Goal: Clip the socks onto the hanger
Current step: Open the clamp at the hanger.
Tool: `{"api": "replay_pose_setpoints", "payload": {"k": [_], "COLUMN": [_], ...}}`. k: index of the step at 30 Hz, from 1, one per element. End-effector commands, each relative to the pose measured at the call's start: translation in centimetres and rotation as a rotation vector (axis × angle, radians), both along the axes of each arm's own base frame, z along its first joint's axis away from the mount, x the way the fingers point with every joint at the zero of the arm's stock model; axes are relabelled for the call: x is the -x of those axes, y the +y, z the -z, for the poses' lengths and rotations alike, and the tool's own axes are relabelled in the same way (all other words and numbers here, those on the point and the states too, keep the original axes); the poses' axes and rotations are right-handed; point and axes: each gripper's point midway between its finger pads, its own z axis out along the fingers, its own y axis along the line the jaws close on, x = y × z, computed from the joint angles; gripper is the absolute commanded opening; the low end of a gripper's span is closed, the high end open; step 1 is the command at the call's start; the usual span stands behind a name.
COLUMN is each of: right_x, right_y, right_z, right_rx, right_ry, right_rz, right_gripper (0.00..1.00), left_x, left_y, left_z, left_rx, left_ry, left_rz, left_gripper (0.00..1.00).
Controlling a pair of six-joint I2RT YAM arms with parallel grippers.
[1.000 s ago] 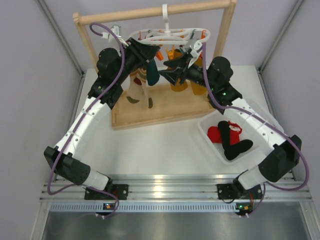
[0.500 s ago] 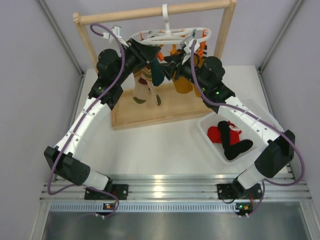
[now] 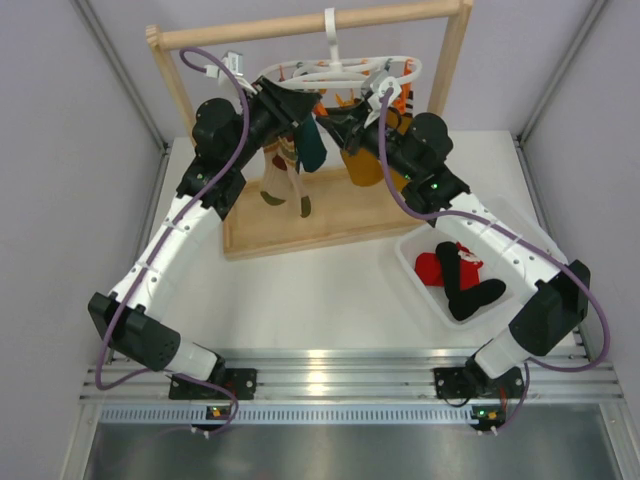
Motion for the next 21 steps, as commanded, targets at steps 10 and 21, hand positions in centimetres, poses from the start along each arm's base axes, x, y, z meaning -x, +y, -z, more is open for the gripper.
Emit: {"api": "replay_pose_setpoints", "payload": {"k": [10,21], "right_x": [0.3,0.0], "right_y": [-0.4,-0.6], "right_z": [-3.2,-2.4], "right_rx": [-0.018,-0.004], "right_ry": [-0.185,-0.188], "right_rz": [0.079,0.102], "right_gripper": [0.00,0.00], "left_x": [1.0,0.7], "left_y": [1.8,2.6], "left_z": [-4.4,-6.0], "left_rx": [0.091,0.145], "left_ry": [-0.081,-0.097], "left_rz": [-0.064,-0.070], "left_gripper": [0.31,0.45]}}
